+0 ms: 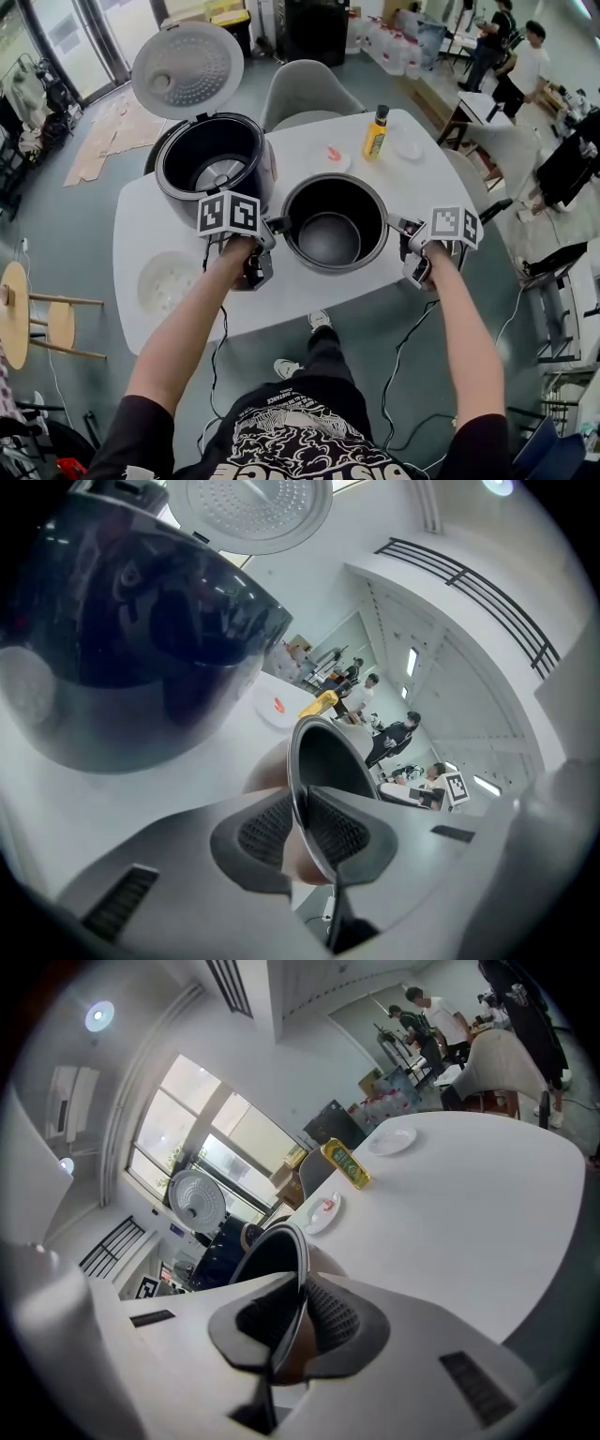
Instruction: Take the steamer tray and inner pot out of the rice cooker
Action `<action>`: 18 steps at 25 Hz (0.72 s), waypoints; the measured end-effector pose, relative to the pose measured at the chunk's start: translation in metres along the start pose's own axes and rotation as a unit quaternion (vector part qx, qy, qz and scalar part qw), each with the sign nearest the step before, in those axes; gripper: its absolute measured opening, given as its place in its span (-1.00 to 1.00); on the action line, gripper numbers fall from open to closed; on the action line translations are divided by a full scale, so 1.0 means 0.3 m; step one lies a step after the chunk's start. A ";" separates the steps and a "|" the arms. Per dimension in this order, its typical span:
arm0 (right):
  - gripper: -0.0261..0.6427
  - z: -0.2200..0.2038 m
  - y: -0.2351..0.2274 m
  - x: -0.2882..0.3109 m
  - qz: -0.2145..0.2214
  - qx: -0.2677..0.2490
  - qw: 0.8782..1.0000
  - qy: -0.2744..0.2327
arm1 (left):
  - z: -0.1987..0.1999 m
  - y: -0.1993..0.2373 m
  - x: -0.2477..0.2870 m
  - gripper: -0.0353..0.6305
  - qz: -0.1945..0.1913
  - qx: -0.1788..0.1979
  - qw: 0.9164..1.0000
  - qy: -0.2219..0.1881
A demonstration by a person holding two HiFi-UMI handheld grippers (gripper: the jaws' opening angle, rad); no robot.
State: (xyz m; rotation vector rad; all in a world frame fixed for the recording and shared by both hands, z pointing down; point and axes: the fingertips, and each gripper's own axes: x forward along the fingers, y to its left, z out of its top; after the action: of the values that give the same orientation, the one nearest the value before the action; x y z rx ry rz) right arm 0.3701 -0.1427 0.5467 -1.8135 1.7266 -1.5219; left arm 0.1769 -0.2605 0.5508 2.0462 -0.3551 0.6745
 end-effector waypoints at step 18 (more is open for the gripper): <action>-0.80 0.083 0.299 0.010 -0.025 -0.173 0.985 -0.004 | 0.093 -0.049 -0.201 -0.67 0.050 0.132 0.989 -0.047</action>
State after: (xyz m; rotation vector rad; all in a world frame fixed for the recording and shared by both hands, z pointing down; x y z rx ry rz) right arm 0.3334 -0.1831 0.4711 -2.0298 2.0608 -1.2910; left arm 0.1445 -0.2771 0.4935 2.3293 -0.4457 0.7193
